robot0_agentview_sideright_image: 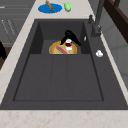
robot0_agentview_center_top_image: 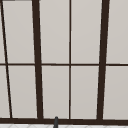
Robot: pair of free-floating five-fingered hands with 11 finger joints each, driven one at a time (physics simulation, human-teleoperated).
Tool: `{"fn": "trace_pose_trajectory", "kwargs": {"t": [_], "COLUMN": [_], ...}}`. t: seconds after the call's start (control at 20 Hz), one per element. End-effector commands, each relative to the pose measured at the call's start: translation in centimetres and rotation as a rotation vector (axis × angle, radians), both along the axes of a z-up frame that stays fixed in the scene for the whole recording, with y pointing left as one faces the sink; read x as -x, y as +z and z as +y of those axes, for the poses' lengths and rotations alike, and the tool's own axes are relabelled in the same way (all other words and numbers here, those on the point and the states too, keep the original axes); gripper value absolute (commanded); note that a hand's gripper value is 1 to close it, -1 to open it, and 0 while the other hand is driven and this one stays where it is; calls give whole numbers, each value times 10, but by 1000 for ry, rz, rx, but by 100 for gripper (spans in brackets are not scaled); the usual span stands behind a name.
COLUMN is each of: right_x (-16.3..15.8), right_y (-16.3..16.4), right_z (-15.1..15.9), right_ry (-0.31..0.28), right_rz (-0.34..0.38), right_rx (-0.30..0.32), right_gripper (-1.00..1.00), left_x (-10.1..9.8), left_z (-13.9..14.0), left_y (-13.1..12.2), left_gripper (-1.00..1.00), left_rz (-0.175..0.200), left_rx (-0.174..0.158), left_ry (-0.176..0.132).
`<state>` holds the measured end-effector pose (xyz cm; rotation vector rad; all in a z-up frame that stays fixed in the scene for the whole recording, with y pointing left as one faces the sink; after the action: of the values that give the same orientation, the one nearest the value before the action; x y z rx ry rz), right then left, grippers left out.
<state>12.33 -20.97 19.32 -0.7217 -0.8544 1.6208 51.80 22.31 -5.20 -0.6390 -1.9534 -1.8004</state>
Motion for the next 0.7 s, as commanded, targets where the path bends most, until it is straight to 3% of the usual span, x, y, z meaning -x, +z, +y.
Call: {"fn": "trace_pose_trajectory", "kwargs": {"t": [0.0,0.25,0.3,0.35,0.4,0.5,0.55,0.65], "right_x": [0,0,0,0,0,0,0,0], "right_y": [0,0,0,0,0,0,0,0], "right_z": [0,0,0,0,0,0,0,0], "right_ry": [0,0,0,0,0,0,0,0], "right_rz": [0,0,0,0,0,0,0,0], "right_rx": [0,0,0,0,0,0,0,0], "right_gripper": [0,0,0,0,0,0,0,0], "left_x": [-7,-6,-6,-3,-1,1,3,4], "left_z": [3,4,4,5,4,2,2,2], "left_y": [-13,-11,-9,-5,-1,4,7,10], "left_gripper": [-100,-100,100,100,100,100,100,100], "left_rz": [0,3,3,-22,-25,-5,24,36], "left_rx": [0,10,12,12,14,22,24,26], "left_ry": [0,-3,-4,-37,-39,-28,-25,-18]}}
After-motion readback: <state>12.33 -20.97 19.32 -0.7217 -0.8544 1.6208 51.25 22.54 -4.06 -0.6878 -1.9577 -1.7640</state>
